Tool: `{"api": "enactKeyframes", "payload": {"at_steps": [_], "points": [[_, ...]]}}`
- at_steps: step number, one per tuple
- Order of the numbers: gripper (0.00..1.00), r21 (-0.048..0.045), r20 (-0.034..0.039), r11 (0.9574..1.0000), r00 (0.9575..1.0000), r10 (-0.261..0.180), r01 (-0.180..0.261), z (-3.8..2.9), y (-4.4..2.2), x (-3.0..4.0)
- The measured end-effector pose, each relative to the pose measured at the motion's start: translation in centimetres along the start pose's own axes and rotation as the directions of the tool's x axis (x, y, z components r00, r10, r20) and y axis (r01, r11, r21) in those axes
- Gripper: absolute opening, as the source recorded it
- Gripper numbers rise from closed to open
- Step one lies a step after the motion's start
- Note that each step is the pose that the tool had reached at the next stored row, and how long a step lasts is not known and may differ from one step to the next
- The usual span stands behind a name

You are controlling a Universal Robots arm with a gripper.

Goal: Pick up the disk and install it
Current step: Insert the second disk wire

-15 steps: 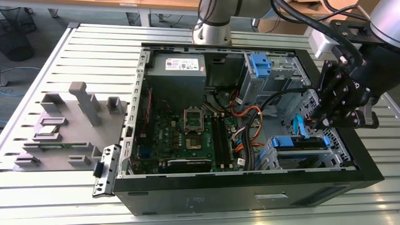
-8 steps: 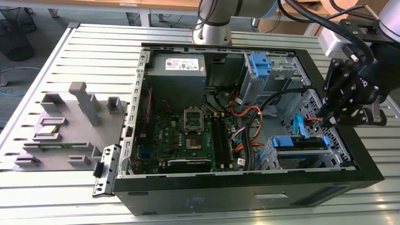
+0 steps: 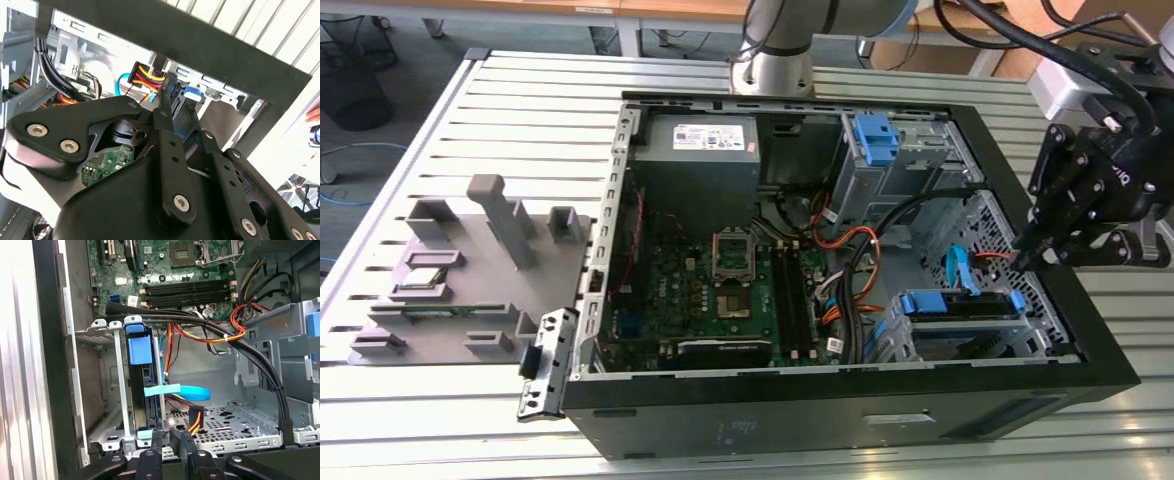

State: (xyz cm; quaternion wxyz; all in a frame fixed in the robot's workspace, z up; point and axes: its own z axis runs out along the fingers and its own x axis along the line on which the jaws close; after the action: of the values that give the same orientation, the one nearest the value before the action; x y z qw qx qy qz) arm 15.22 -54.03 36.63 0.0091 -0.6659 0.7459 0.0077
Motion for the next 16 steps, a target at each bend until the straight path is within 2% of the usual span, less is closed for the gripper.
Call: {"api": "enactKeyframes", "payload": {"at_steps": [5, 10, 12, 16], "points": [[0.3, -0.0068, -0.0007, 1.0, 1.0, 0.0, 0.0, 0.05, -0.55, -0.07], [0.3, -0.0238, -0.0087, 0.9997, 1.0, 0.001, -0.001, 0.36, -1.19, -0.16], [0.3, -0.0306, -0.0095, 0.9995, 1.0, 0.001, -0.001, 0.43, -1.35, -0.18], [0.3, -0.0318, -0.0096, 0.9995, 1.0, 0.001, -0.001, 0.44, -1.4, -0.18]]}}
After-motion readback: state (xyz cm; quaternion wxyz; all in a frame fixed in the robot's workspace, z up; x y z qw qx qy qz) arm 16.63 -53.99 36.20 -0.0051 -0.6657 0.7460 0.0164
